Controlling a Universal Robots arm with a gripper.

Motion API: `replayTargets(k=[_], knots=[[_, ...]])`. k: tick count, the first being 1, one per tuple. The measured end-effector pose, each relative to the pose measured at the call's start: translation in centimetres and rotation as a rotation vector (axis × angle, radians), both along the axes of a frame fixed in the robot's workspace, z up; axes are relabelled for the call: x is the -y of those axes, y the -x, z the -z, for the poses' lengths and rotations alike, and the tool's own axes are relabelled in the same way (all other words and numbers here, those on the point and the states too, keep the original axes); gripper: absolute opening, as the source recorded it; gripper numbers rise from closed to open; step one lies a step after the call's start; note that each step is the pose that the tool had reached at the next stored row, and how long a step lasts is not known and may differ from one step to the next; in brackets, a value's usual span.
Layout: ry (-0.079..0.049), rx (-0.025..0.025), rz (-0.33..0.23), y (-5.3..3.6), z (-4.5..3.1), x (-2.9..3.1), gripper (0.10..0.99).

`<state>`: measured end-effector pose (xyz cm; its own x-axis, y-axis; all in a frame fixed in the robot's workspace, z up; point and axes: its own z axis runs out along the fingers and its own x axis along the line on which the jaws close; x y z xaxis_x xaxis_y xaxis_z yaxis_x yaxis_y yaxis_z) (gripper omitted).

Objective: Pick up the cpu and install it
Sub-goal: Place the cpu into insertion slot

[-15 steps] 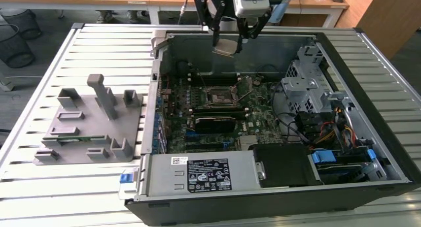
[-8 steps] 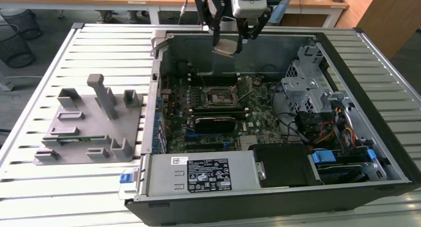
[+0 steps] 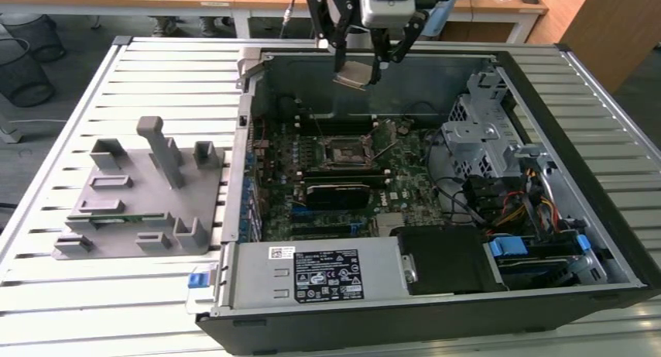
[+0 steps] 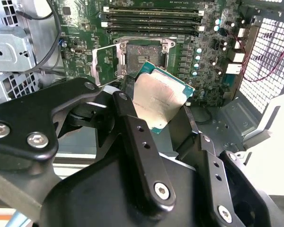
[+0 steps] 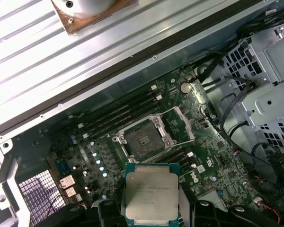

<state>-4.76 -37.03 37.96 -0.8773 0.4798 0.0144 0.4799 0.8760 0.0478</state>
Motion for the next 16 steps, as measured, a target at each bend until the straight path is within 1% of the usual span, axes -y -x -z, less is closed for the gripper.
replayTargets(k=[16], knots=[[0.000, 0.0000, 0.078, 0.00, 0.03, 0.00, 0.537]])
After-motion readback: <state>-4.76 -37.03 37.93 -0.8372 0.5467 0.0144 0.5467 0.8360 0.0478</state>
